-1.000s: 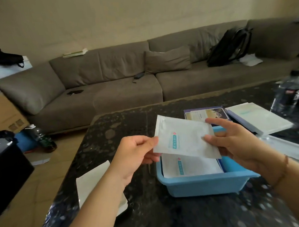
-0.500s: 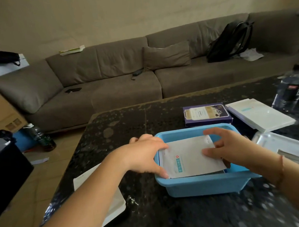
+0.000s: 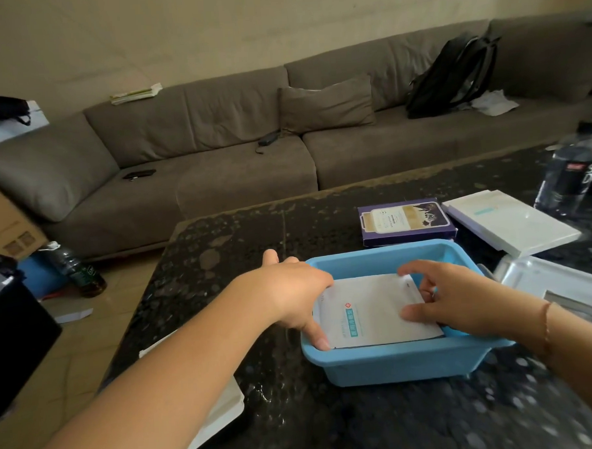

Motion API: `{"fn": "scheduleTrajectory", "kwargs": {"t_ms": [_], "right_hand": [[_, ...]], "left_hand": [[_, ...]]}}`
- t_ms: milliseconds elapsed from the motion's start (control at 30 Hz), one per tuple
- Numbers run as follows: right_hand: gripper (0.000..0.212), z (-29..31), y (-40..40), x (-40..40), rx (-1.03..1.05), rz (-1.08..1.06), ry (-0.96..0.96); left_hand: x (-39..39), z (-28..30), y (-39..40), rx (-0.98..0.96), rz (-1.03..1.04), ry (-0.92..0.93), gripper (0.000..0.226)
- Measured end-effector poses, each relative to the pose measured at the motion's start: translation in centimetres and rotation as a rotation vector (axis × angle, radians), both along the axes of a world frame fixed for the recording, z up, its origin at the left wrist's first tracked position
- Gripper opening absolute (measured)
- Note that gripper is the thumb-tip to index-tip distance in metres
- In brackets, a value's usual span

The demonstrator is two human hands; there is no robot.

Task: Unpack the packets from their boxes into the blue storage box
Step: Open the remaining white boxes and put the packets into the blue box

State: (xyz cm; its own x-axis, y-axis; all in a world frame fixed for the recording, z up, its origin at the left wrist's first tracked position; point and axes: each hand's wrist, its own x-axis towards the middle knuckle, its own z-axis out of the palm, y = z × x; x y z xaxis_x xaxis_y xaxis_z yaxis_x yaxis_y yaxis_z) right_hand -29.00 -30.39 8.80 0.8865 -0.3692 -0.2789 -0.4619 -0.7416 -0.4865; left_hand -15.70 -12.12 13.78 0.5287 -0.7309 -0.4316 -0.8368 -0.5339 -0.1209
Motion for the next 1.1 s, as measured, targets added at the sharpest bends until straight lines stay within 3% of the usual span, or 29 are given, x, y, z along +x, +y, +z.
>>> {"fn": "scheduleTrajectory", "kwargs": {"t_ms": [233, 767, 1100], "right_hand": [[0.077, 0.0, -0.1, 0.2, 0.06, -0.003, -0.004], [0.079, 0.1, -0.3, 0.4, -0.006, -0.006, 0.015], [0.075, 0.7, 0.2, 0.0, -0.063, 0.01, 0.038]], "left_hand": [[-1.0, -0.1, -0.3, 0.012, -0.006, -0.058, 0.069], [-0.9, 1.2, 2.1, -0.106, 0.027, 0.09, 0.066], [-0.2, 0.3, 1.9, -0.138, -0.06, 0.052, 0.068]]}}
